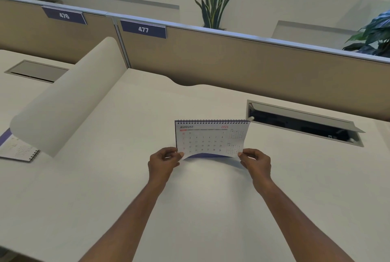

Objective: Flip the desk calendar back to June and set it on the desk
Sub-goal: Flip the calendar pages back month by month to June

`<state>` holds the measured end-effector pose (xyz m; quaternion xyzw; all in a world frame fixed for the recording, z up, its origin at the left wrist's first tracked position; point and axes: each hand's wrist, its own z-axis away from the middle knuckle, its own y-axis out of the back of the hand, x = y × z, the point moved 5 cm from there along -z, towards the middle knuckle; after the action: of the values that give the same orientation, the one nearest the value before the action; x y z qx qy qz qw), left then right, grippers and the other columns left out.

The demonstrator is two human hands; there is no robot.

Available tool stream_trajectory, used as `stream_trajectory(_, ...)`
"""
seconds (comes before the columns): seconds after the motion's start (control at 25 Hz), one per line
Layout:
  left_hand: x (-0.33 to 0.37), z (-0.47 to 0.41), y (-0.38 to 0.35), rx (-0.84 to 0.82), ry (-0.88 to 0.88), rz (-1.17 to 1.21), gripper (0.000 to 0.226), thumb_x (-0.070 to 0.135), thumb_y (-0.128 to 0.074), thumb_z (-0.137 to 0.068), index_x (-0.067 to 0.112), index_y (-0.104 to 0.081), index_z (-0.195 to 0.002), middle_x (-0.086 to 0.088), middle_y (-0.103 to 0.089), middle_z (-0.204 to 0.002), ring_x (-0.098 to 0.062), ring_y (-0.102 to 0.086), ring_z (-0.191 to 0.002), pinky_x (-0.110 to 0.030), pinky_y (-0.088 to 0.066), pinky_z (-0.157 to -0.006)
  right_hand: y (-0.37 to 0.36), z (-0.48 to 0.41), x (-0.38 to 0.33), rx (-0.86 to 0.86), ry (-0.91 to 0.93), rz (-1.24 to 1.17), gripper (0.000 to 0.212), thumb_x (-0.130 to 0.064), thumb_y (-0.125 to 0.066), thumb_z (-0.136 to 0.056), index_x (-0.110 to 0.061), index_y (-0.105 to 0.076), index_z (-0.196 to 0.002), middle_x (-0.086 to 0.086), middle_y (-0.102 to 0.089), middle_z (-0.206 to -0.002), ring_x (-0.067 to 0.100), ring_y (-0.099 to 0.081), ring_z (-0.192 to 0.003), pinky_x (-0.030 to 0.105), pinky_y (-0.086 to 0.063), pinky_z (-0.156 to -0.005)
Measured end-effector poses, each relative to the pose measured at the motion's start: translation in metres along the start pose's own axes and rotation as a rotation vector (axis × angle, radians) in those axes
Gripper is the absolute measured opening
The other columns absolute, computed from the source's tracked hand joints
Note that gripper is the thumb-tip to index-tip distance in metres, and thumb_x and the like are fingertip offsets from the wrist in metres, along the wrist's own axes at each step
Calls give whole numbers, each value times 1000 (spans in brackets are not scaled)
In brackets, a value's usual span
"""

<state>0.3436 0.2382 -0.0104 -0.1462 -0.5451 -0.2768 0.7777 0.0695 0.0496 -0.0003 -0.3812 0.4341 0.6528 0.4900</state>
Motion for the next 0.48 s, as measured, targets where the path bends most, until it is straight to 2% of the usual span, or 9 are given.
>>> stream_trajectory(0.08,-1,1,-1,-1,-1,-17,19,19,-94,-77,16,-80,-89,-5,-82,-83,-18,-75,-76,-25,-64,-64,1,3,0,-3,-3,-12,13,-9,-83,-84,-10,-74,-94,9,-75,-101,33,-71,-99,45,-62,-90)
stream_trajectory(0.16,-2,3,-2,-10,4,-22,19,20,-94,-77,14,-80,-87,-6,-83,-83,-19,-76,-76,-25,-64,-64,2,5,0,-4,-6,-15,13,-10,-83,-84,-11,-73,-92,8,-74,-98,31,-70,-97,43,-63,-87)
stream_trajectory(0.32,-3,5,0,-46,-1,-32,18,20,-95,-76,16,-81,-86,2,-84,-81,-22,-78,-79,-28,-65,-70,6,9,1,-9,0,-28,14,-11,-84,-83,-11,-73,-92,8,-75,-93,26,-70,-91,42,-63,-85)
stream_trajectory(0.48,-1,5,3,-88,-16,-64,18,21,-95,-75,17,-82,-86,-1,-84,-85,-27,-80,-82,-37,-64,-82,8,11,1,-10,9,-41,14,-10,-84,-83,-11,-74,-93,10,-76,-97,28,-71,-93,41,-63,-85)
